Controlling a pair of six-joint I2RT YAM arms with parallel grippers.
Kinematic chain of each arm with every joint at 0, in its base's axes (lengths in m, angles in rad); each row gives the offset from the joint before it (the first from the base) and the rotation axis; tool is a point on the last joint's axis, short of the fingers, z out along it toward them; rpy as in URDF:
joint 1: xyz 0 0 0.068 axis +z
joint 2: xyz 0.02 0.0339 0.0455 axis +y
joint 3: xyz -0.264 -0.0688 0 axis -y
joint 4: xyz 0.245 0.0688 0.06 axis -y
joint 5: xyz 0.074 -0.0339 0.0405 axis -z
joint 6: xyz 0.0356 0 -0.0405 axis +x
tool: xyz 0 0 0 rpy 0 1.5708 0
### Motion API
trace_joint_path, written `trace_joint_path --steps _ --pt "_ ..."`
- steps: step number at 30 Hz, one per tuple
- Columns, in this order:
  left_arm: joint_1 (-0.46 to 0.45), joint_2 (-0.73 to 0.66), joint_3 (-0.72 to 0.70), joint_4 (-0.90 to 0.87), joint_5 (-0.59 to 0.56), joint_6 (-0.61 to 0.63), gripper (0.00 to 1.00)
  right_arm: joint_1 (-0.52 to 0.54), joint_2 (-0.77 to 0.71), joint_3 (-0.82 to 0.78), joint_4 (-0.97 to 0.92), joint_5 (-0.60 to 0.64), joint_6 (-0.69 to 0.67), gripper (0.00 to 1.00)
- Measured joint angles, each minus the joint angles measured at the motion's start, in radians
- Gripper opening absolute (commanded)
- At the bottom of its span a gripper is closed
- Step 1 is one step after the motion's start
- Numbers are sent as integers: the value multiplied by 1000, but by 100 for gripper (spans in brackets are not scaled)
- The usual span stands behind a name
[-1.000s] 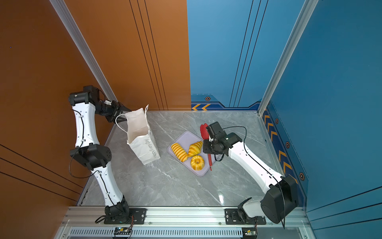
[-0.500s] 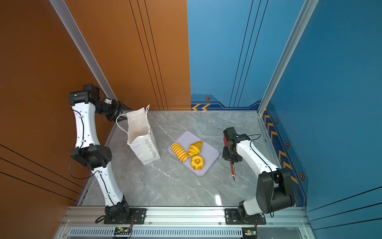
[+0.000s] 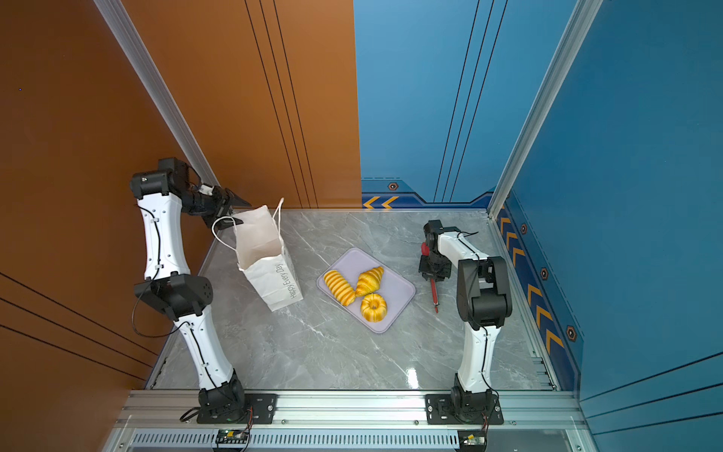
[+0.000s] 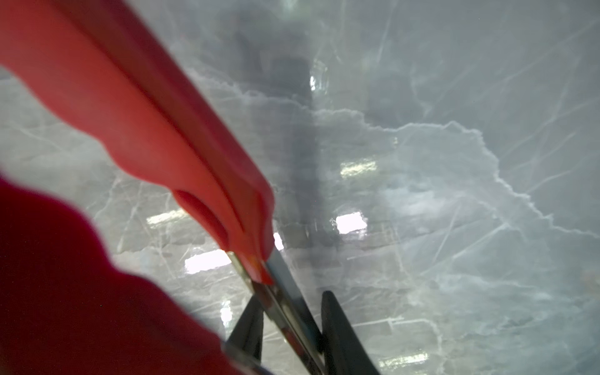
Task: Pack bread into a paper bag
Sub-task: Place the clamp at the center of the board, then pick up the clamp from the center of the board.
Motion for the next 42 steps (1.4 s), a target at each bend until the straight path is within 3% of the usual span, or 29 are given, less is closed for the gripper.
trace_joint_path --steps 8,9,12,21,30,42 --pt "1 0 0 0 0 0 62 -22 6 14 -10 -40 -12 27" --pt "1 0 0 0 0 0 62 -24 6 16 -10 -42 -13 36" --pt "1 0 0 0 0 0 62 -27 7 31 -6 -49 -23 99" --pt "3 0 0 0 0 0 63 -29 -27 26 78 -130 -27 100" --pt "23 3 29 0 -3 0 62 -29 -368 -196 189 -137 19 100" --pt "36 -8 94 0 -55 3 62 40 -647 -724 516 -91 177 100"
